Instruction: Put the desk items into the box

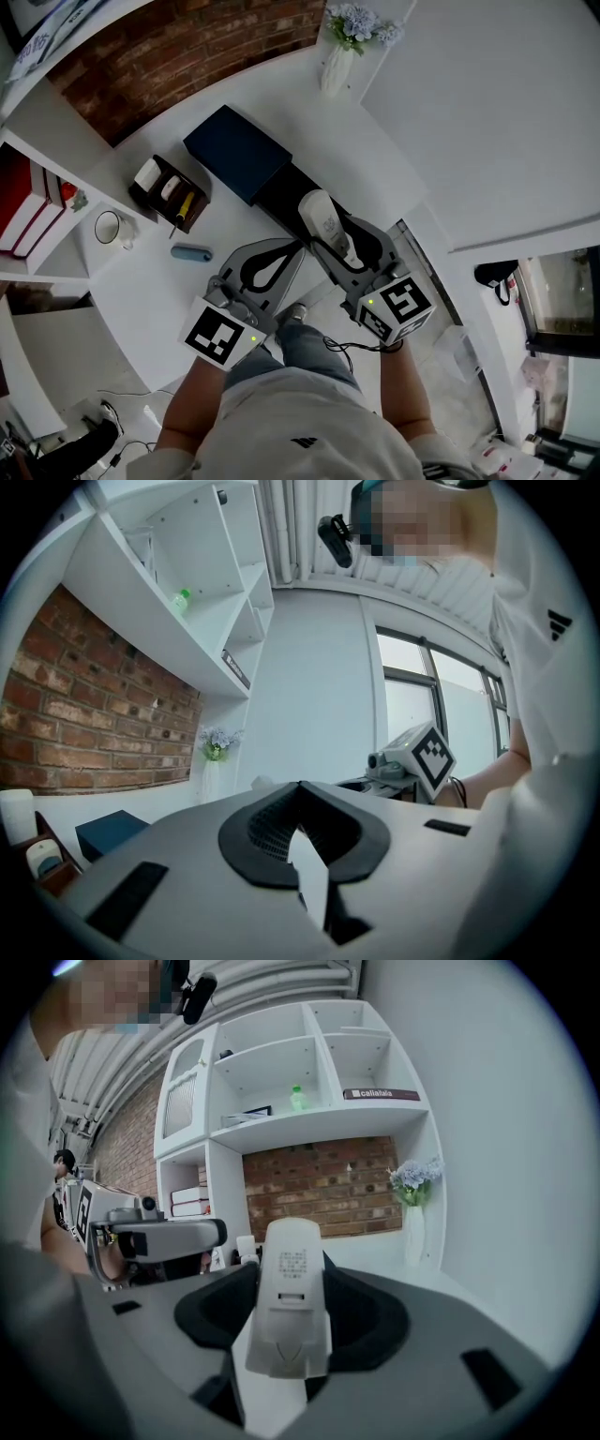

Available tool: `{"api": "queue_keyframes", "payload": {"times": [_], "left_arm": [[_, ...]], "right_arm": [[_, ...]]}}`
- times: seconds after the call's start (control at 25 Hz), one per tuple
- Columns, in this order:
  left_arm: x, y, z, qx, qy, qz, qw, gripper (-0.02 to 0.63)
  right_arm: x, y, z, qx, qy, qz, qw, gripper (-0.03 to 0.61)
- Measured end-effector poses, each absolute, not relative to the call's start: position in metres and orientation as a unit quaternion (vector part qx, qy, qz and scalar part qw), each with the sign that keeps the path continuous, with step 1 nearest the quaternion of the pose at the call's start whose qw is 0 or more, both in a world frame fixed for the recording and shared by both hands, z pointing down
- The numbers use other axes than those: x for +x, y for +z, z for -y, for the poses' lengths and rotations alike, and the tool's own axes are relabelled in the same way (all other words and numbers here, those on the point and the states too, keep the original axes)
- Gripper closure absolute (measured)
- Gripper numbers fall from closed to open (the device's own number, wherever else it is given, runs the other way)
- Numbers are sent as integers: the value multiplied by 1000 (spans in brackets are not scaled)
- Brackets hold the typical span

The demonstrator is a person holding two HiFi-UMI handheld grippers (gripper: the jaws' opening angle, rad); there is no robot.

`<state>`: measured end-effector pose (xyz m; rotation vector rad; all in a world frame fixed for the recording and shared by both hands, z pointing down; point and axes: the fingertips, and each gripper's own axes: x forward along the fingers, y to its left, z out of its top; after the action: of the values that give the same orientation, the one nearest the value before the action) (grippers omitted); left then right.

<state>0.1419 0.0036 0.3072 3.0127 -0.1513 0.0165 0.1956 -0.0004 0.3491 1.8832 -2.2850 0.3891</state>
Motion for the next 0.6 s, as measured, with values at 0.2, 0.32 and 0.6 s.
{"api": "queue_keyframes", "payload": {"times": [0.2,0.32,0.6], "left_arm": [[152,315,7,996,14,61,67,603],[157,319,14,995,19,68,68,603],[165,330,29,993,32,81,78,603]], "right_arm": [[208,372,16,618,150,766,91,344],[216,387,25,613,164,766,102,344],[228,432,44,600,205,763,128,344]]}}
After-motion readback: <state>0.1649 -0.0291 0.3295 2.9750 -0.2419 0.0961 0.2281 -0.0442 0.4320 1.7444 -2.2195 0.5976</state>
